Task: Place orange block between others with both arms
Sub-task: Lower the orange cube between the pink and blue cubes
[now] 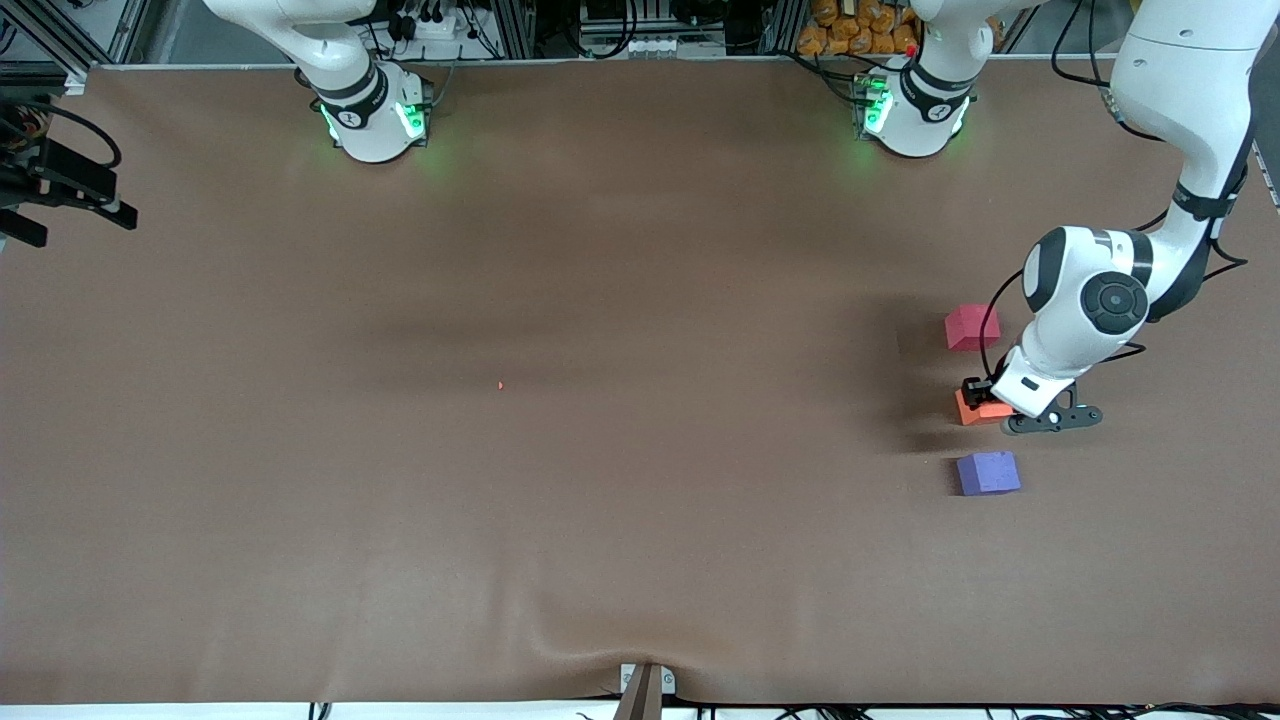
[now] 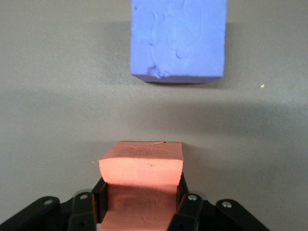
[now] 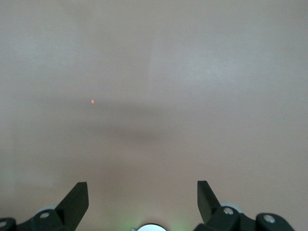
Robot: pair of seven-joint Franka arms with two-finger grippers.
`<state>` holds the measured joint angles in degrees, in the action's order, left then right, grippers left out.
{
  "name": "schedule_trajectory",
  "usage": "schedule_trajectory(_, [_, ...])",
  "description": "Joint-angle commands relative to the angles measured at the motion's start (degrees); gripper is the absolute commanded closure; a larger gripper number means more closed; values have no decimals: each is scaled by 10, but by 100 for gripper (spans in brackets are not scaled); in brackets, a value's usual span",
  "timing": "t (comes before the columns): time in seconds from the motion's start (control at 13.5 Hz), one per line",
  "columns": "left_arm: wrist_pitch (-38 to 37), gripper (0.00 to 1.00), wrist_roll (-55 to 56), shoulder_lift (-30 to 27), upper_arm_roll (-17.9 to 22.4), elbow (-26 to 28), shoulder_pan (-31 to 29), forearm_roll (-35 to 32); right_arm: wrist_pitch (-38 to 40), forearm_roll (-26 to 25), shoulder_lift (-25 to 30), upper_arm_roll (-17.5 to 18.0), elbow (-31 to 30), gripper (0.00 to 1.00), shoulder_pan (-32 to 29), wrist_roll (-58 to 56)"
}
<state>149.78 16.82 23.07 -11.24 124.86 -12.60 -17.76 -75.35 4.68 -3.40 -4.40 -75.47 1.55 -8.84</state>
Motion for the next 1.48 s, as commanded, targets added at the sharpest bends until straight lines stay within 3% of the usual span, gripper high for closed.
schedule_trajectory(0.0, [23,100,-16,-4,-7,16,-9,-12,25,-41,5,4,8,0,6,2])
schedule_trajectory(0.3, [29,100,-35,-5,-7,22,-9,-13,85,-42,4,8,11,0,14,1])
schedule_trajectory(0.67, [29,100,-36,-7,-11,22,-8,-13,93,-45,6,9,11,0,6,2])
schedule_trajectory(0.89, [29,94,-36,-5,-12,20,-8,-13,95,-43,48,12,-12,0,-13,0])
schedule_trajectory(0.96, [29,84,-36,-5,-13,20,-8,-13,97,-43,53,12,-18,0,-25,0])
schedule_trajectory(1.04, [29,65,-36,-4,-13,19,-8,-13,97,-43,52,12,-21,0,-41,-3])
schedule_trajectory(1.11, [29,41,-36,-3,-13,18,-8,-13,94,-43,52,12,-27,0,-43,-3])
schedule_trajectory(1.18, [29,3,-36,-2,-13,16,-9,-13,93,-43,52,12,-30,0,-44,-2])
schedule_trajectory(1.41, [27,0,-29,-8,-13,6,-8,-12,107,-46,54,12,-41,0,-55,1])
